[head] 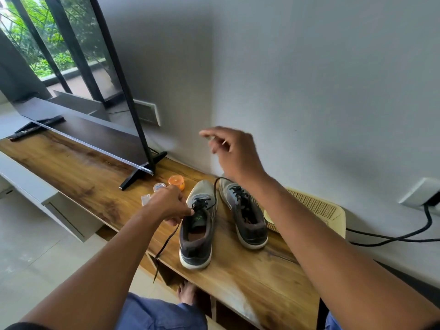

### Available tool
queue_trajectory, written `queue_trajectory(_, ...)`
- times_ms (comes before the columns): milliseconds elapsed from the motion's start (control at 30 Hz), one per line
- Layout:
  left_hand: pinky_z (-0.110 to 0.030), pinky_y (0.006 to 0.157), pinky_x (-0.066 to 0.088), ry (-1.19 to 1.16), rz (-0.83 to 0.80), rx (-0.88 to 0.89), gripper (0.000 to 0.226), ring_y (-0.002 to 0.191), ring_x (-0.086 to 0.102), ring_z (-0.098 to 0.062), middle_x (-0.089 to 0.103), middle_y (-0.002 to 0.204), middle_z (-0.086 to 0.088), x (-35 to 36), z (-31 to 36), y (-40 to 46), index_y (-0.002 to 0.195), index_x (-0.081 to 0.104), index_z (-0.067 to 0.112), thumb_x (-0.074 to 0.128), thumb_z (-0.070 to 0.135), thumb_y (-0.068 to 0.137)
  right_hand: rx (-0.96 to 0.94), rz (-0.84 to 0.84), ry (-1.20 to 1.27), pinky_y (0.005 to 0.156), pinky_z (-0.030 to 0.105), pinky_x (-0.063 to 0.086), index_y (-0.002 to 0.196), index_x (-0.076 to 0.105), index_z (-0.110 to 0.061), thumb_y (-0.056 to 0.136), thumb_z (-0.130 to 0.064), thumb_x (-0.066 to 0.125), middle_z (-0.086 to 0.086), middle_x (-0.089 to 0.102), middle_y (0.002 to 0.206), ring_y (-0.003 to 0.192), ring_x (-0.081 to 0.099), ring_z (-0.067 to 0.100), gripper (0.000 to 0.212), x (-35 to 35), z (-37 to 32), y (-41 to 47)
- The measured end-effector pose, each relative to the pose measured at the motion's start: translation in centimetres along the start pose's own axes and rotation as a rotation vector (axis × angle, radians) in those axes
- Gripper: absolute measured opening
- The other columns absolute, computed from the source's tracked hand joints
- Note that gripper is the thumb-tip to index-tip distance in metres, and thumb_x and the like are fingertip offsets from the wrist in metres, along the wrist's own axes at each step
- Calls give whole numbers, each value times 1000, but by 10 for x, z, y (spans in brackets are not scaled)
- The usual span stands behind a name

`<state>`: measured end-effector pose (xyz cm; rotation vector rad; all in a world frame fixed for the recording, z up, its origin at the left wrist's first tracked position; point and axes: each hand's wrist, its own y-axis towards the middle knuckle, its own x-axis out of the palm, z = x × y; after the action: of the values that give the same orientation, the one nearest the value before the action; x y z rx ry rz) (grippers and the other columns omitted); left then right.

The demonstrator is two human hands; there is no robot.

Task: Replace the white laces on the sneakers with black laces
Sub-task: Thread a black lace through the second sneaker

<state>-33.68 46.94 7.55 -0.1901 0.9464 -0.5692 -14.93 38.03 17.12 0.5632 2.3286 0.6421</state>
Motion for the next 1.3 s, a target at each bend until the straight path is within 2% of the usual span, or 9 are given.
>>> queue_trajectory(100, -31, 58, 64, 18, 34, -25, 25, 63, 78, -19, 78, 77, -11, 2, 4, -2, 95, 71, 6, 88, 20, 84, 50, -262, -110, 65, 9, 50, 112, 73, -17, 93, -14, 76, -5, 77, 87, 60, 59, -11, 19, 35, 12, -23)
queue_trajectory(167, -28, 56, 63, 37, 56, -36, 21, 60, 77, -17, 77, 74, -10, 4, 7, -4, 95, 71, 5, 86, 19, 86, 82, -386, -192, 81, 28, 59, 97, 77, -18, 91, -17, 78, -3, 77, 90, 75, 67, 2, 6, 61, 23, -43)
queue_trajectory(233, -27, 55, 63, 54, 78, -29, 16, 59, 76, -17, 77, 73, -11, 4, 7, -5, 92, 71, 5, 81, 18, 90, 131, -432, -253, 81, 37, 58, 90, 77, -19, 89, -18, 76, 1, 76, 89, 83, 68, 17, 2, 84, 34, -58)
queue_trajectory(400, -32, 63, 65, -66, 44, -87, 13, 67, 78, -22, 78, 81, -17, -3, -5, -5, 97, 69, 3, 74, 14, 94, 305, -439, -237, 64, 31, 51, 76, 72, -15, 86, -15, 72, 2, 70, 77, 77, 64, 22, 10, 108, 50, -70)
queue_trajectory(500, -31, 59, 64, -181, -5, -134, 9, 65, 78, -25, 78, 75, -16, -6, -10, -2, 95, 71, 1, 75, 8, 91, 321, -452, -284, 49, 22, 33, 63, 58, -21, 86, -14, 70, -4, 60, 65, 67, 58, 20, 27, 109, 57, -72)
queue_trajectory(700, -28, 52, 60, -255, -3, -195, 10, 65, 79, -26, 77, 70, -16, -3, -13, 4, 92, 69, 1, 78, 5, 90, 261, -512, -399, 61, 36, 56, 79, 67, -15, 85, -16, 65, 4, 67, 77, 75, 64, 28, 7, 107, 53, -75)
queue_trajectory(867, -27, 54, 61, -223, 10, -168, 13, 63, 78, -23, 77, 69, -13, -3, -10, 2, 93, 69, 2, 80, 9, 89, 198, -491, -427, 63, 39, 59, 77, 66, -12, 85, -16, 64, 7, 68, 78, 75, 65, 30, 9, 109, 49, -79)
queue_trajectory(1133, -39, 75, 67, -196, -18, -116, 13, 72, 80, -23, 79, 80, -14, -4, -6, -2, 97, 78, 1, 81, 11, 89, 239, -404, -429, 61, 38, 60, 75, 67, -18, 84, -22, 65, 2, 68, 75, 73, 66, 26, 9, 113, 54, -84)
queue_trajectory(1300, -38, 71, 67, -262, -42, -127, 8, 73, 80, -26, 79, 78, -15, -3, -11, -1, 94, 78, 0, 81, 6, 88, 275, -387, -395, 64, 34, 57, 80, 73, -20, 85, -24, 71, -3, 71, 79, 78, 69, 22, 7, 116, 56, -86)
